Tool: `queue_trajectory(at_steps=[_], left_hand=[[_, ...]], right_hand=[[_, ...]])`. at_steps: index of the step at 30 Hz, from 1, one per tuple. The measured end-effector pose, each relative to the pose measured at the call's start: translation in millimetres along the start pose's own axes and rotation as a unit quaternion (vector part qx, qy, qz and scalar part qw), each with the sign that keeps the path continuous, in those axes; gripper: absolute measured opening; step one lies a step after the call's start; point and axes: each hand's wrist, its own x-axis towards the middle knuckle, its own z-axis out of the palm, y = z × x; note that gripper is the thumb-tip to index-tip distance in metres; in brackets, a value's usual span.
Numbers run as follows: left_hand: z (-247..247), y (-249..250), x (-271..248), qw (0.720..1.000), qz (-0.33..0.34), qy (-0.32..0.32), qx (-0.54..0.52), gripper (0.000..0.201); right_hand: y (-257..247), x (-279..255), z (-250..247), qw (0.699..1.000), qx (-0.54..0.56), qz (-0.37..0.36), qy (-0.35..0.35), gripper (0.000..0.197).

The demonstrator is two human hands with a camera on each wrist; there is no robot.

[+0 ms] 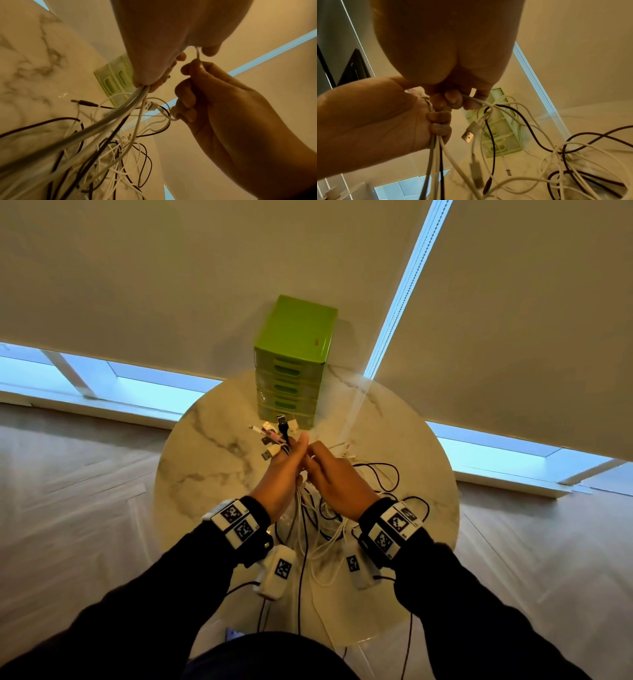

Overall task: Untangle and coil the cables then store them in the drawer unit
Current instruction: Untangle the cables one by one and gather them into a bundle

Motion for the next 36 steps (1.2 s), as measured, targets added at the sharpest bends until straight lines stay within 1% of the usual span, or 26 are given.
queue_trajectory(at_steps=[3, 5, 8, 10, 11, 12, 13, 14, 15, 17, 19, 20, 22, 24, 29, 31, 32, 34, 35, 36], left_hand=[[1, 0, -1, 0.998, 0.002, 0.017, 0.062, 0.036], [0, -2, -2, 0.996, 0.007, 0.024, 0.091, 0.045], [-1, 3, -7, 0.993, 0.025, 0.058, 0.103, 0.071], [-1, 10, -9, 0.992, 0.041, 0.069, 0.098, 0.094], [-2, 14, -11, 0.991, 0.048, 0.07, 0.1, 0.096], [-5, 18, -12, 0.99, 0.06, 0.078, 0.097, 0.089], [-7, 24, -12, 0.988, 0.079, 0.095, 0.088, 0.074], [-10, 31, -12, 0.985, 0.101, 0.115, 0.081, 0.06], [-15, 38, -11, 0.981, 0.122, 0.135, 0.067, 0.053], [-29, 50, -5, 0.972, 0.158, 0.171, 0.042, 0.051], [-44, 61, 0, 0.967, 0.172, 0.189, -0.01, 0.049], [-49, 66, 2, 0.966, 0.175, 0.186, -0.04, 0.048], [-55, 74, 2, 0.964, 0.178, 0.178, -0.08, 0.048], [-57, 82, 1, 0.96, 0.191, 0.188, -0.083, 0.048], [-70, 103, -1, 0.944, 0.231, 0.225, -0.074, 0.043], [-74, 104, 3, 0.945, 0.231, 0.229, -0.041, 0.042], [-73, 100, 5, 0.948, 0.222, 0.226, -0.017, 0.041], [-68, 81, 11, 0.961, 0.18, 0.207, 0.028, 0.041], [-65, 68, 13, 0.968, 0.151, 0.194, 0.053, 0.043], [-62, 53, 15, 0.973, 0.124, 0.178, 0.08, 0.044]], right_hand=[[2, -2, 6, 1.0, -0.01, -0.005, -0.001, 0.026], [5, -3, 8, 1.0, -0.022, -0.01, 0.003, 0.024], [13, -6, 11, 1.0, -0.018, -0.009, -0.007, 0.017], [21, -5, 16, 1.0, -0.024, -0.009, -0.012, 0.021], [26, -3, 18, 0.999, -0.042, -0.012, -0.012, 0.024], [35, 0, 20, 0.997, -0.068, -0.01, -0.019, 0.028], [43, 3, 21, 0.994, -0.098, 0.005, -0.037, 0.03], [52, 6, 22, 0.99, -0.126, 0.034, -0.059, 0.035], [60, 7, 20, 0.984, -0.145, 0.065, -0.079, 0.04], [74, 8, 13, 0.979, -0.158, 0.099, -0.08, 0.051], [81, 10, 5, 0.979, -0.172, 0.092, -0.061, 0.06], [83, 13, 1, 0.977, -0.184, 0.088, -0.063, 0.062], [83, 21, -8, 0.969, -0.22, 0.088, -0.076, 0.054], [85, 28, -15, 0.959, -0.249, 0.1, -0.086, 0.045], [100, 29, -32, 0.925, -0.329, 0.169, -0.085, 0.044], [98, 34, -32, 0.919, -0.342, 0.189, -0.057, 0.047], [93, 39, -29, 0.921, -0.34, 0.189, -0.027, 0.048], [78, 50, -24, 0.931, -0.314, 0.175, 0.06, 0.048], [69, 56, -22, 0.941, -0.281, 0.162, 0.099, 0.047], [60, 59, -20, 0.951, -0.243, 0.149, 0.123, 0.046]])
